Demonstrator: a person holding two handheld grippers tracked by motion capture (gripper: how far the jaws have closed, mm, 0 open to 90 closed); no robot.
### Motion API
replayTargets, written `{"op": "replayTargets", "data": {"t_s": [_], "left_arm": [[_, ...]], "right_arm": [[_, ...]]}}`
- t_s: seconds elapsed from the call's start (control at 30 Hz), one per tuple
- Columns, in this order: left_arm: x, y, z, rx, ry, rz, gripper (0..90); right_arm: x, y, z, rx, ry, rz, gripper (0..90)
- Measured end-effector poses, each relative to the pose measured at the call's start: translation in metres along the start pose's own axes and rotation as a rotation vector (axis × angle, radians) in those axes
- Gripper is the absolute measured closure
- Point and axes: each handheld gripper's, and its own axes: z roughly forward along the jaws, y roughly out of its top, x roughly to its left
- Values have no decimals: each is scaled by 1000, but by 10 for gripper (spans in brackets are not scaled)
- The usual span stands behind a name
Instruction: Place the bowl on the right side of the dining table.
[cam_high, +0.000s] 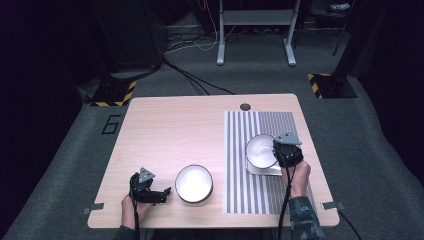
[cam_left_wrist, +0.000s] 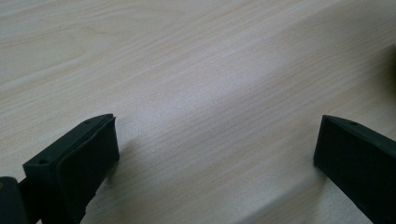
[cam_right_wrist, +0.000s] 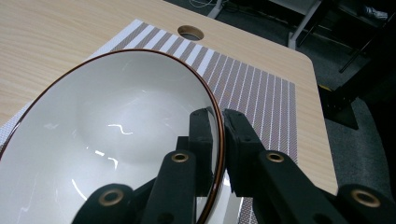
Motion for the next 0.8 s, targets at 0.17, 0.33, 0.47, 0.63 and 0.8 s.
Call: {"op": "replayTargets", "data": {"t_s": [0.17, 0.33, 0.47, 0.63, 0.8], "left_arm": [[0, 0, 0, 0, 1, 0, 0], [0, 0, 0, 0, 0, 0, 0], [0, 0, 0, 0, 3, 1, 0], [0, 0, 0, 1, 1, 1, 0], [0, 0, 0, -1, 3, 0, 0]], "right_arm": [[-2, -3, 5, 14, 3, 9, 820], [-5, -6, 9, 23, 5, 19, 819], [-6, -7, 11, 30, 5, 30, 818], [-7, -8, 15, 39, 10, 41, 818], [-7, -9, 19, 52, 19, 54, 817]]}}
